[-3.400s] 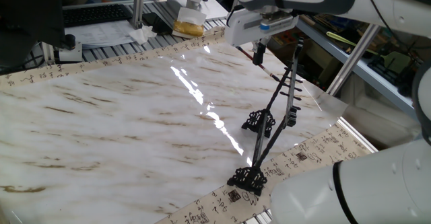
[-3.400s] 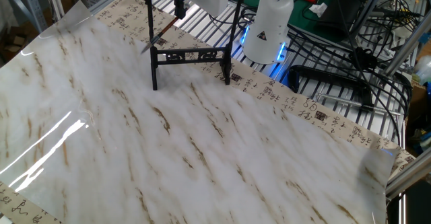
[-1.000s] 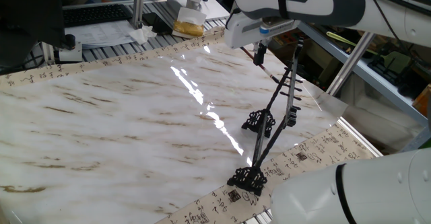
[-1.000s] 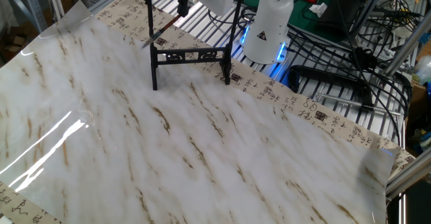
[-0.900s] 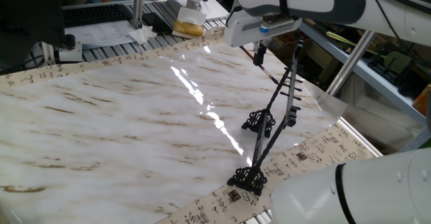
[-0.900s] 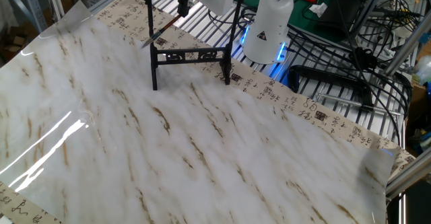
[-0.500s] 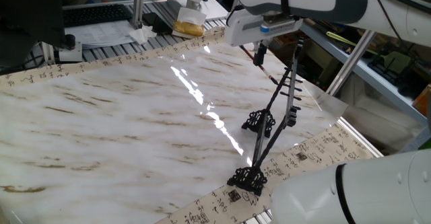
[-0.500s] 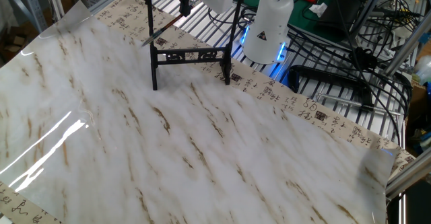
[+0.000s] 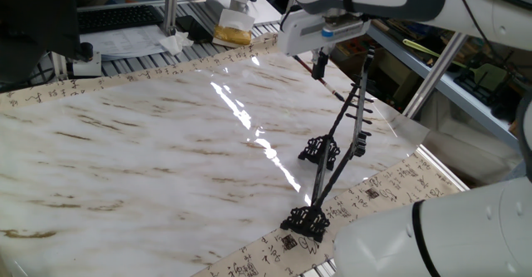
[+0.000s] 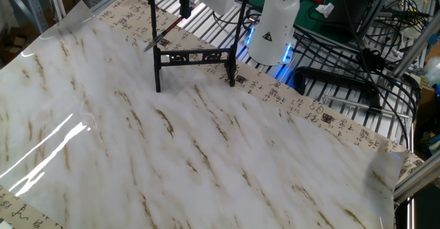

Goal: Place the brush on the pen rack

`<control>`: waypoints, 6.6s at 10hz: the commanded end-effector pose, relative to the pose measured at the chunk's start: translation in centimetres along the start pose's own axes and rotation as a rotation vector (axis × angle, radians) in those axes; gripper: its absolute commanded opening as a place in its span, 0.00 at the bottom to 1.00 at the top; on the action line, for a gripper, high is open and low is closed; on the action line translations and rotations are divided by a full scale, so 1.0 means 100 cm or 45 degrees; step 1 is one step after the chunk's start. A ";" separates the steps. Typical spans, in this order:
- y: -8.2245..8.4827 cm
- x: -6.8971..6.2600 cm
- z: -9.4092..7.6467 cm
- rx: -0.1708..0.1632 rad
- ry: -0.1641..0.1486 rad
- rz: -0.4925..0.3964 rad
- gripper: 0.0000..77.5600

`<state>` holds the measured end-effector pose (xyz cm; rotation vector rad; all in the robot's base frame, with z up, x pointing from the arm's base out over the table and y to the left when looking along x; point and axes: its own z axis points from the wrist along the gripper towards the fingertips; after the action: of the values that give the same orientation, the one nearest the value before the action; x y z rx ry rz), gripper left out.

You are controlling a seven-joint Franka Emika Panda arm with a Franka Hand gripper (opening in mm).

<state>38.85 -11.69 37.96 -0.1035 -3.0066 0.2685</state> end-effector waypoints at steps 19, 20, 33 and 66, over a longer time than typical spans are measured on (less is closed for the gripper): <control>-0.006 -0.013 -0.008 0.005 0.020 0.045 0.01; -0.003 -0.010 -0.006 0.012 0.009 0.053 0.01; 0.008 -0.003 0.000 0.060 -0.008 0.003 0.01; 0.016 0.013 0.003 0.161 -0.194 -0.044 0.01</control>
<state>37.59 -10.06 37.46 -0.0166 -3.1228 0.4779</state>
